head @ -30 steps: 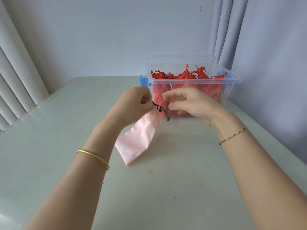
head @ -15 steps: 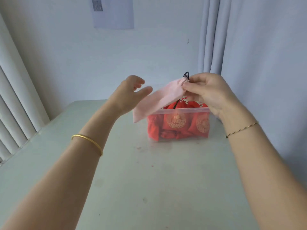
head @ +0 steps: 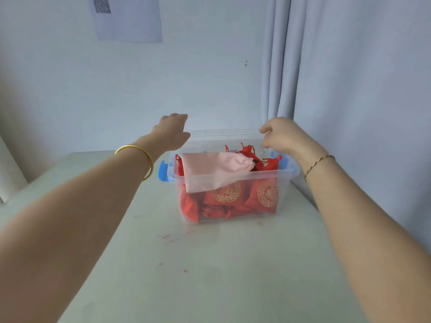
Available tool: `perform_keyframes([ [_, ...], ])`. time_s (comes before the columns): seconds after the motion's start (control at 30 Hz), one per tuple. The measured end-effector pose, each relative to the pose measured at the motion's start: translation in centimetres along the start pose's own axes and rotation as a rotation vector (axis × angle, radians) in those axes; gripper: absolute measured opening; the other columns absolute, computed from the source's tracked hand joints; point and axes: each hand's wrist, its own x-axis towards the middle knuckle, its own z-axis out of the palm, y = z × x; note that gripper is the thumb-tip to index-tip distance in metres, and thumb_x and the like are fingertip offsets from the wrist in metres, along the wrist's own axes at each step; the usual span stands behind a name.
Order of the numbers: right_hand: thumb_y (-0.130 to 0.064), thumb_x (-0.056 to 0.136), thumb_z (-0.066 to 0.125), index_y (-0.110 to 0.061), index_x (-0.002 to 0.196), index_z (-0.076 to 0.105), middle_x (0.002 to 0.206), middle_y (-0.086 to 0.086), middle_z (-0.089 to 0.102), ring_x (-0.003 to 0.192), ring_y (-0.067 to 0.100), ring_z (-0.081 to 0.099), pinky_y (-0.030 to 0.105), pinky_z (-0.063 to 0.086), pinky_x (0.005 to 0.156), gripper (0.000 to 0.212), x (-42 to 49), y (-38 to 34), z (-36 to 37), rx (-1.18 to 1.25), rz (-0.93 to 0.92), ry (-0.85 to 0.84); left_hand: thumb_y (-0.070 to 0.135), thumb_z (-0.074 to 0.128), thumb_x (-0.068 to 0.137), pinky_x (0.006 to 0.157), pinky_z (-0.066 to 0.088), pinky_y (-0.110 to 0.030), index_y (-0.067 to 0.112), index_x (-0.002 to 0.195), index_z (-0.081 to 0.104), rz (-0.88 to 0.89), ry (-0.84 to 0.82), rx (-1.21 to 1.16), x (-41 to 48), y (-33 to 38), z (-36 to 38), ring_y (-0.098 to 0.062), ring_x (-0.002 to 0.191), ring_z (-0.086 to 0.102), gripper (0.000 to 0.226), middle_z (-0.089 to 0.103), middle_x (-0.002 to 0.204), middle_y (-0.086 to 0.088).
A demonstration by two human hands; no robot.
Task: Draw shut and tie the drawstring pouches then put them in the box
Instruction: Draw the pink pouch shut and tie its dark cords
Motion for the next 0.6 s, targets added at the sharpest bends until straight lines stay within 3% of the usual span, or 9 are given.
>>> perform_keyframes([
  [0.07, 0.004, 0.082, 0.044, 0.001, 0.120, 0.056, 0.129, 0.016, 0.056, 0.113, 0.035, 0.055, 0.042, 0.049, 0.093, 0.040, 0.6, 1.0, -0.5, -0.016, 0.012, 0.103, 0.017, 0.042, 0.093, 0.093, 0.039, -0.047, 0.007, 0.098, 0.039, -0.012, -0.051, 0.068, 1.1, 0.4, 0.6, -0.032, 0.103, 0.040, 0.012, 0.047, 0.119, -0.017],
  [0.1, 0.006, 0.081, 0.040, 0.002, 0.118, 0.057, 0.128, 0.016, 0.056, 0.115, 0.035, 0.054, 0.041, 0.048, 0.093, 0.040, 0.8, 1.7, -0.5, -0.025, 0.022, 0.150, 0.016, 0.040, 0.094, 0.091, 0.038, -0.046, 0.007, 0.097, 0.038, -0.014, -0.068, 0.095, 1.5, 0.6, 1.0, -0.031, 0.103, 0.040, 0.010, 0.047, 0.118, -0.016],
  [0.23, 0.005, 0.083, 0.037, -0.004, 0.118, 0.057, 0.124, 0.014, 0.057, 0.111, 0.033, 0.055, 0.038, 0.048, 0.092, 0.041, 1.0, 3.4, 0.1, 0.054, 0.057, 0.249, 0.017, 0.038, 0.097, 0.096, 0.035, -0.045, 0.006, 0.127, 0.045, -0.021, -0.035, 0.159, 2.7, 1.0, 1.8, -0.033, 0.120, 0.039, 0.033, 0.045, 0.130, -0.013],
  [0.33, 0.000, 0.088, 0.038, -0.007, 0.125, 0.052, 0.131, 0.011, 0.052, 0.117, 0.030, 0.051, 0.032, 0.042, 0.091, 0.040, 0.9, 3.8, 0.4, 0.103, 0.061, 0.301, 0.017, 0.048, 0.094, 0.097, 0.039, -0.045, 0.006, 0.127, 0.050, -0.021, -0.022, 0.142, 3.3, 1.3, 2.2, -0.035, 0.121, 0.037, 0.035, 0.042, 0.129, -0.016],
  [0.47, -0.005, 0.089, 0.040, -0.006, 0.129, 0.047, 0.129, 0.012, 0.054, 0.108, 0.030, 0.055, 0.031, 0.044, 0.085, 0.040, 0.6, 3.8, 0.2, 0.149, 0.052, 0.304, 0.017, 0.053, 0.093, 0.094, 0.042, -0.044, 0.007, 0.124, 0.054, -0.025, -0.029, 0.106, 3.1, 1.9, 2.3, -0.036, 0.119, 0.039, 0.032, 0.036, 0.129, -0.017],
  [0.6, -0.010, 0.090, 0.042, -0.006, 0.127, 0.048, 0.127, 0.012, 0.055, 0.113, 0.029, 0.052, 0.030, 0.041, 0.088, 0.037, 0.1, 3.9, -0.2, 0.177, 0.042, 0.320, 0.008, 0.053, 0.092, 0.086, 0.044, -0.039, 0.003, 0.112, 0.058, -0.032, 0.138, -0.035, 2.7, 1.9, 1.1, -0.035, 0.105, 0.049, 0.022, 0.039, 0.126, -0.017],
])
